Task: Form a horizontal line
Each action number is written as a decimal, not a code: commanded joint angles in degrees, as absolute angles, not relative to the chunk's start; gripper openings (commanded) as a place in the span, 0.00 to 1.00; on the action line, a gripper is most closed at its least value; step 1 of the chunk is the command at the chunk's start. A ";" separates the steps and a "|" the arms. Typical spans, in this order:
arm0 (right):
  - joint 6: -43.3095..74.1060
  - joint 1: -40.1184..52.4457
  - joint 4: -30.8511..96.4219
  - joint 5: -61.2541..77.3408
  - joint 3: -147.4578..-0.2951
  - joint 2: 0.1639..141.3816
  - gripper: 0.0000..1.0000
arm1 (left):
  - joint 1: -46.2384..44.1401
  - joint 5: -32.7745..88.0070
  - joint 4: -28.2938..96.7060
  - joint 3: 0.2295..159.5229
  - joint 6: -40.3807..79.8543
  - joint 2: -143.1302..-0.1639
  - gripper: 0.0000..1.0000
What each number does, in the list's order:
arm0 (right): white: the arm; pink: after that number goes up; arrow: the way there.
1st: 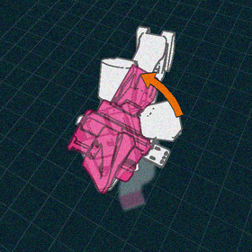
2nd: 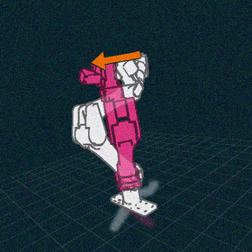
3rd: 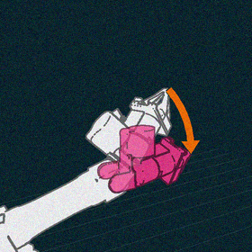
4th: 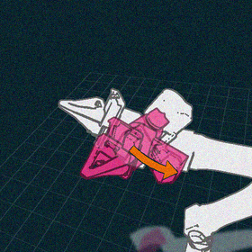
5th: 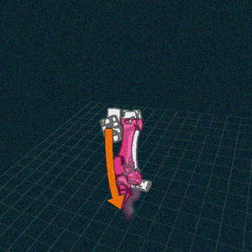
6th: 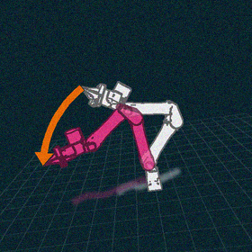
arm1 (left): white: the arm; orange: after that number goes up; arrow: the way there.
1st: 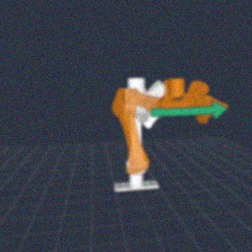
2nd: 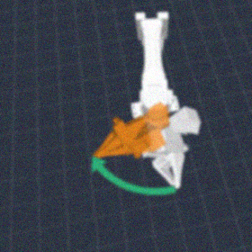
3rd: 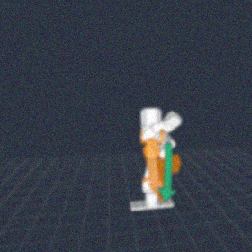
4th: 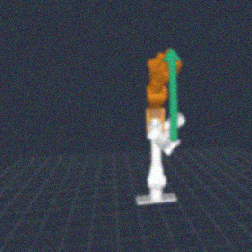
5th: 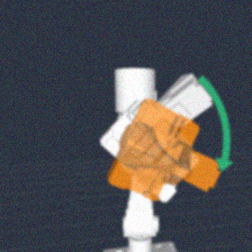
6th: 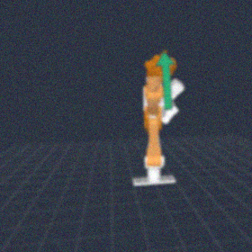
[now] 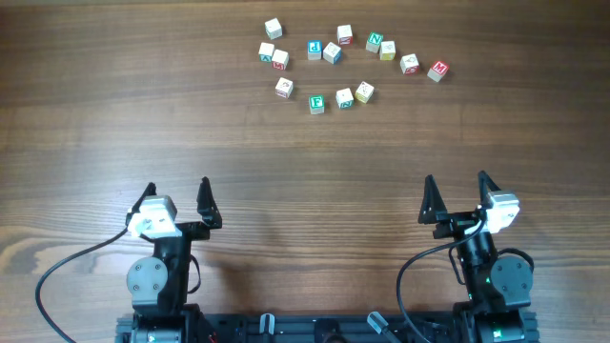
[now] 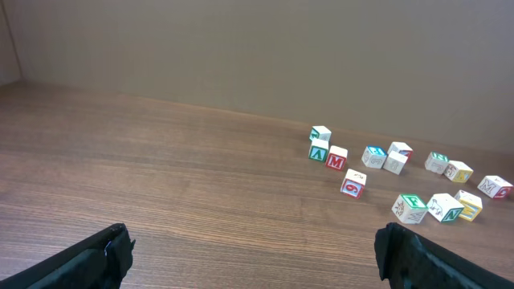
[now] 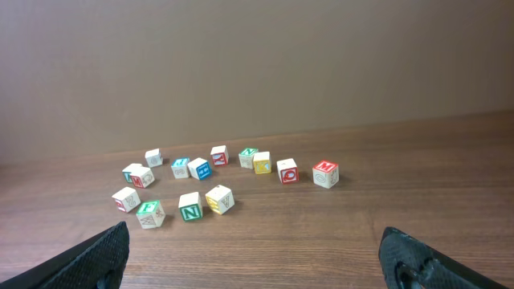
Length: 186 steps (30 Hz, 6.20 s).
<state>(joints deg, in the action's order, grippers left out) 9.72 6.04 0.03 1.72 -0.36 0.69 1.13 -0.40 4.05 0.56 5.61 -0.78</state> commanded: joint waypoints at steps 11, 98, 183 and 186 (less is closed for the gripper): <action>9.02 5.72 -0.12 2.02 -0.32 0.97 1.00 | 0.84 -1.15 4.12 0.32 4.71 -0.38 1.00; 9.02 5.72 -0.12 2.02 -0.32 1.02 1.00 | -2.55 23.51 44.69 95.66 -4.75 -81.93 1.00; 9.02 5.72 -0.12 2.02 -0.32 1.02 1.00 | -13.39 -6.09 67.18 76.79 18.70 -84.79 0.04; 8.99 5.72 -0.12 2.02 -0.32 1.02 1.00 | -13.04 -6.09 57.54 63.96 18.72 -72.53 0.09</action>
<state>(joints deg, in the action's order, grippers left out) 9.72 6.04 0.05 1.72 -0.36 1.21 -13.19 -4.93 64.36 73.87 16.99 -84.36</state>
